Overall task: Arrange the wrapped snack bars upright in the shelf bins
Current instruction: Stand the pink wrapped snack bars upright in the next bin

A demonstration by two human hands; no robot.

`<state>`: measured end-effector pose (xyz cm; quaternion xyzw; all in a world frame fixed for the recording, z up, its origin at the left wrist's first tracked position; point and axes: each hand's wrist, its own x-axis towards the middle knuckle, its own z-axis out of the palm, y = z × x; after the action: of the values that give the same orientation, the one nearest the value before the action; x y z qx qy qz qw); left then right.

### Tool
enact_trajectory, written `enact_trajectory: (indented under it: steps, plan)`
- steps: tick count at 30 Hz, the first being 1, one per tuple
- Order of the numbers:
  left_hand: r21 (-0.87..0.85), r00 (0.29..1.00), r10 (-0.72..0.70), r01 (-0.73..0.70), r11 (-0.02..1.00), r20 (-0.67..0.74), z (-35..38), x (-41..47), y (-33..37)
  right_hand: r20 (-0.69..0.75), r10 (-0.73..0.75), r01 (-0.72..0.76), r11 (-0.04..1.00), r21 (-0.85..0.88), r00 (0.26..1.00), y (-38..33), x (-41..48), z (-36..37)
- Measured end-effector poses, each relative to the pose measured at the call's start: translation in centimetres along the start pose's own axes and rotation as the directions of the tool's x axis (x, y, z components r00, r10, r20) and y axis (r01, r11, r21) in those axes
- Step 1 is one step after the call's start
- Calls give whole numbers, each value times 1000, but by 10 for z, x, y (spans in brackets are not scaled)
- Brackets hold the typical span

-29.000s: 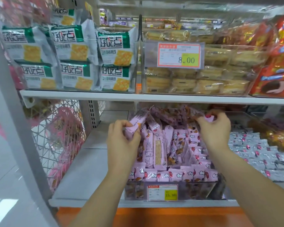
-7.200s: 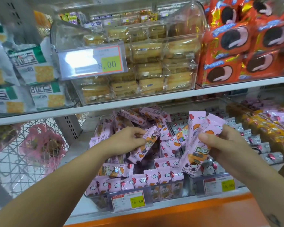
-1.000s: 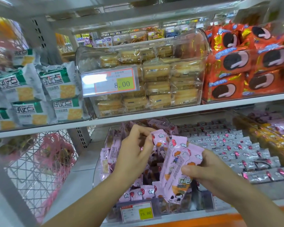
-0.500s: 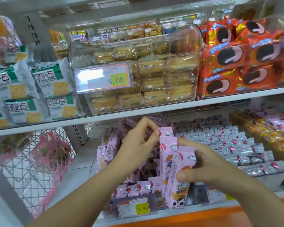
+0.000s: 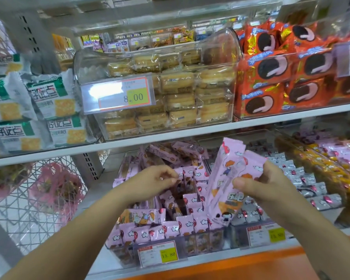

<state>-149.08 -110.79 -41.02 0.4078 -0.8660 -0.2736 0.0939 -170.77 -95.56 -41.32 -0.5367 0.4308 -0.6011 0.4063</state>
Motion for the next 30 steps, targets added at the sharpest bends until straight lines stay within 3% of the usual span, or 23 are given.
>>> enact_trajectory:
  steps: [3,6,8,16,22,30]
  plan:
    - [286,996,-31,7,958,80,4,10,-6,-78,-69,64,996,-65,995,2,1,0]
    - [568,988,-91,3,823,128,12,18,-2,-183,-94,68,987,-145,979,7,3,-4]
    - [639,979,-151,27,769,139,15,22,1,-190,-111,72,977,-198,976,9,3,-4]
    - [454,946,-138,-12,891,295,8,17,7,-180,-62,28,982,-186,982,18,4,-12]
    - [366,998,-56,63,928,-29,-11,16,5,-196,-60,28,987,-160,979,16,4,-10]
    - [48,998,-46,49,998,-48,8,37,4,-193,-53,25,989,-147,980,14,3,-9]
